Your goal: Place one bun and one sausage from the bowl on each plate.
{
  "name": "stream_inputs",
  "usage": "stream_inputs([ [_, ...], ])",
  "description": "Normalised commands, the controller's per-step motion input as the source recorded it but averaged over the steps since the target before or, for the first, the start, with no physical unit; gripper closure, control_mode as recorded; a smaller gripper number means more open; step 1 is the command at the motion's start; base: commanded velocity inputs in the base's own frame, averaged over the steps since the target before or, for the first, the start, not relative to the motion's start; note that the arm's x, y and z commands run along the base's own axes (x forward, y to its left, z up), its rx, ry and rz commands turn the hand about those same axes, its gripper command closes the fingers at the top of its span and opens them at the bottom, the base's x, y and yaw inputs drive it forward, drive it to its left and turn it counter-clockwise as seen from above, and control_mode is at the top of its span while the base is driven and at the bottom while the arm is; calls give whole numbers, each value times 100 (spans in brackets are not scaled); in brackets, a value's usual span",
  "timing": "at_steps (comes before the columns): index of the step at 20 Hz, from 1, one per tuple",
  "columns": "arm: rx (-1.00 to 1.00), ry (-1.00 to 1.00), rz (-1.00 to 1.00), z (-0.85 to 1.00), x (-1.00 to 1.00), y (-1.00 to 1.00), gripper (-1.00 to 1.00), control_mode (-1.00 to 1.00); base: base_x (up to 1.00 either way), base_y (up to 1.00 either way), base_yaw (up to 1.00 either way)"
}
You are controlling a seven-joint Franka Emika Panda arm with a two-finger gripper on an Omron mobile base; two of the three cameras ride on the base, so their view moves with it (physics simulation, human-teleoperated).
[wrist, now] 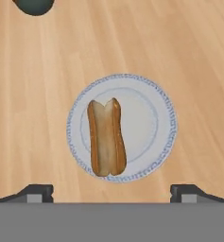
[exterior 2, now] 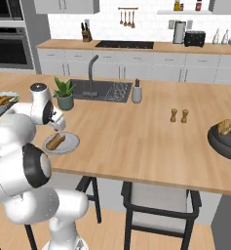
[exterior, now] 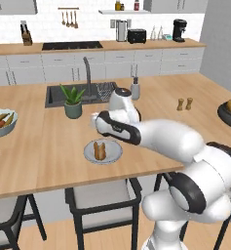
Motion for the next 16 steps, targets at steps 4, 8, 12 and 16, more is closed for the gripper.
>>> stream_inputs([
  [4, -1, 27, -5, 100, -66, -66, -100, -100, 0, 0, 0],
  [8, -7, 36, -2, 74, -57, -34, -100, -100, 0, 0, 0],
  [12, -10, 30, 0, 9, -70, -44, -100, -100, 0, 0, 0],
  [16, -9, 32, 0, -2, -72, -12, -100, -100, 0, 0, 0],
])
